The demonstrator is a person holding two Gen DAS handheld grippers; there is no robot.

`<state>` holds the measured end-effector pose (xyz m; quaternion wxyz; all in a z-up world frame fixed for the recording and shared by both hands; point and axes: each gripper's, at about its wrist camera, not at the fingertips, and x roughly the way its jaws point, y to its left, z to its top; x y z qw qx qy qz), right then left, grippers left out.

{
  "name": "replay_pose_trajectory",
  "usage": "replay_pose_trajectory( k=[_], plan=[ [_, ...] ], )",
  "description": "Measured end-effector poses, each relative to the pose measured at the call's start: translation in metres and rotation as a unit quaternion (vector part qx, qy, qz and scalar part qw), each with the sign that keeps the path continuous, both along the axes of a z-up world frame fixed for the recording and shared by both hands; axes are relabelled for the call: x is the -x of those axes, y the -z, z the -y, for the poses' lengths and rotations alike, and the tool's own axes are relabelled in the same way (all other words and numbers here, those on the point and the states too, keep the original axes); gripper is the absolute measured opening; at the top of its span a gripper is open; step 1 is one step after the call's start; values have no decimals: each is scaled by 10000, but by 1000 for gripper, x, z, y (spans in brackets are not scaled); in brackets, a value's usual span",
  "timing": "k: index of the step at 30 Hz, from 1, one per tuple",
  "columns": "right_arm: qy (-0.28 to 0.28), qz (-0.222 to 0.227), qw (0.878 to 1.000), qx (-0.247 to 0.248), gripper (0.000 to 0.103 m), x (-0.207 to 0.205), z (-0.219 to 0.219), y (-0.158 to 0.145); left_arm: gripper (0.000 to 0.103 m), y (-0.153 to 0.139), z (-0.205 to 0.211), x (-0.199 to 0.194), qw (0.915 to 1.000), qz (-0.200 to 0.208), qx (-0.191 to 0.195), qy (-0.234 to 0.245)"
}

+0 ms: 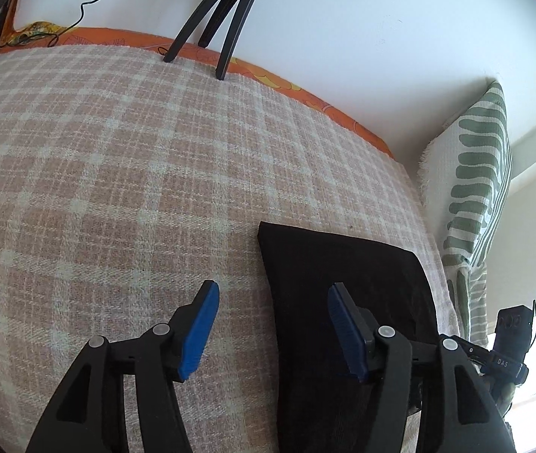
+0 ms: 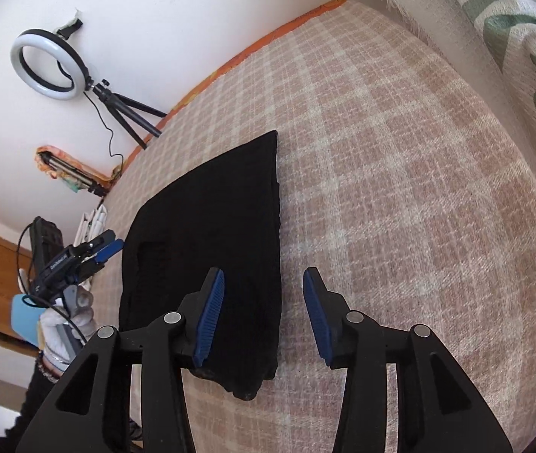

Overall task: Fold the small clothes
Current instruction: 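Grasp the folded black shirt edge with the left tool while the right tool grips it too, then lift the folded black shirt with both tools and carry it onto the white clothes pile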

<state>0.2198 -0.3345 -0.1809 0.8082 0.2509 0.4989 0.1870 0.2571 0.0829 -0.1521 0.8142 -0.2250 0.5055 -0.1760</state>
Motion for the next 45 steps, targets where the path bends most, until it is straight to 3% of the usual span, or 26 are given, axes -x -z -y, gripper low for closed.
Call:
replay_pose_trajectory(
  k=[4, 8, 13, 16, 20, 23, 25, 27, 31, 36, 45],
  plan=[
    [-43, -119, 9999, 7, 42, 10, -6, 11, 62, 6, 2, -5, 9998, -130, 77, -100],
    [54, -344, 9981, -511, 42, 18, 1, 15, 66, 8, 8, -12, 9999, -109, 64, -58],
    [27, -319, 9973, -655, 42, 19, 1, 19, 66, 13, 12, -22, 9997, -109, 203, -69],
    [67, -413, 9931, -1093, 42, 14, 2, 25, 66, 14, 19, -27, 9997, -71, 250, -15],
    [28, -416, 9911, -1266, 42, 7, 0, 27, 54, 16, 35, -33, 9995, -78, 298, 108],
    [-56, -371, 9928, -1135, 40, 3, -8, 23, 35, 17, 49, -36, 9996, -105, 193, 179],
    [-16, -376, 9946, -967, 25, 2, -10, 22, 25, 16, 57, -37, 9997, -72, 89, 208],
    [-42, -442, 9952, -869, 10, 3, -12, 24, 8, 15, 64, -37, 9997, -36, -36, 250],
    [-59, -350, 9987, -376, 7, 5, -26, 15, 4, 6, 75, -32, 9988, 220, -365, 236],
    [-155, 42, 9996, 242, 6, 11, -50, -17, 3, -15, 77, -22, 9956, 655, -611, 287],
    [-273, 556, 9968, 510, 6, 22, -82, -61, 3, -49, 65, 2, 9910, 1104, -671, 335]
  ],
)
